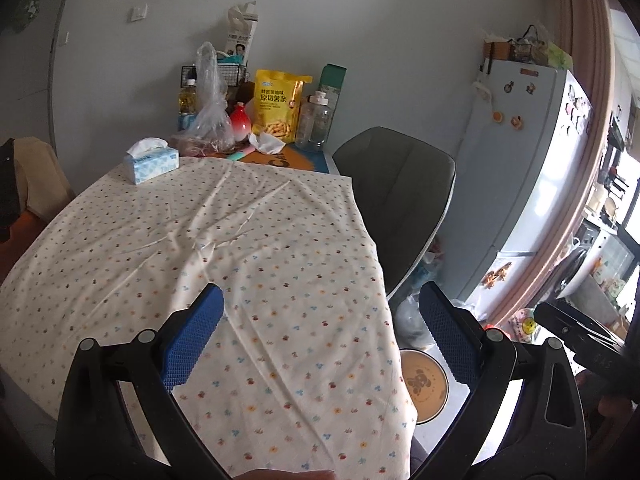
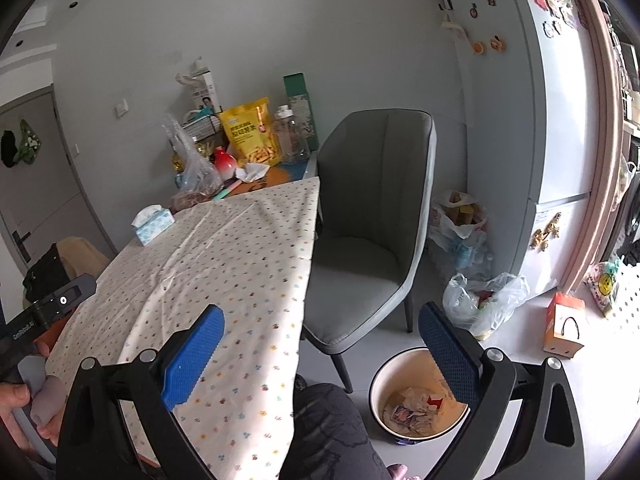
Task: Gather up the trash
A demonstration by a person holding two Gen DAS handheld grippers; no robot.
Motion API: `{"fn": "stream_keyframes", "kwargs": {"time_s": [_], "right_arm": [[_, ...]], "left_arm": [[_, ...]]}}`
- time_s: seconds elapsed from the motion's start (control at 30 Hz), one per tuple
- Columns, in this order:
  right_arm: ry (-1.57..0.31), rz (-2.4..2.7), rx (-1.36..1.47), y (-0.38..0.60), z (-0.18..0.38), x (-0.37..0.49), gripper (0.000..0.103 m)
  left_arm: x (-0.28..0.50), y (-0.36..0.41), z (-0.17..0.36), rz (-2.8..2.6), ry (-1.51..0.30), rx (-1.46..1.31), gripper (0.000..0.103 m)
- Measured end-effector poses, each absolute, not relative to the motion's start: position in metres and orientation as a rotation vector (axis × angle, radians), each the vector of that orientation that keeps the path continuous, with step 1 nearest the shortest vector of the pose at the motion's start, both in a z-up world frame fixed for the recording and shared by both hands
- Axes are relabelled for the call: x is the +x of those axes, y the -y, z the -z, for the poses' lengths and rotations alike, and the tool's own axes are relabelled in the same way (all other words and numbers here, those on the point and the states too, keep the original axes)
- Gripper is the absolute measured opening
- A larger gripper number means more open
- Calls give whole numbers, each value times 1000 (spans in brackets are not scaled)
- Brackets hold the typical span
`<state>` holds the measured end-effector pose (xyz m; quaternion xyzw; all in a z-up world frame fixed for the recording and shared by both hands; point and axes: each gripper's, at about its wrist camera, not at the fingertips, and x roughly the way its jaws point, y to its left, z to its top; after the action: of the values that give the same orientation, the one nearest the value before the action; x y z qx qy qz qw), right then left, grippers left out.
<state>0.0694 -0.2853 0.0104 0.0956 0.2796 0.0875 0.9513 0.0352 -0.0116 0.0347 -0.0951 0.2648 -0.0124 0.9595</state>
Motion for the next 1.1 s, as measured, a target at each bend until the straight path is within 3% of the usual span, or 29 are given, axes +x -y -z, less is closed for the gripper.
{"fn": "stream_keyframes", "kwargs": {"time_s": [1.1], "right_arm": [[-574,-235,184,267,2,54,95]], "left_arm": [[20,8,-26,22,-529,-168,97]]}}
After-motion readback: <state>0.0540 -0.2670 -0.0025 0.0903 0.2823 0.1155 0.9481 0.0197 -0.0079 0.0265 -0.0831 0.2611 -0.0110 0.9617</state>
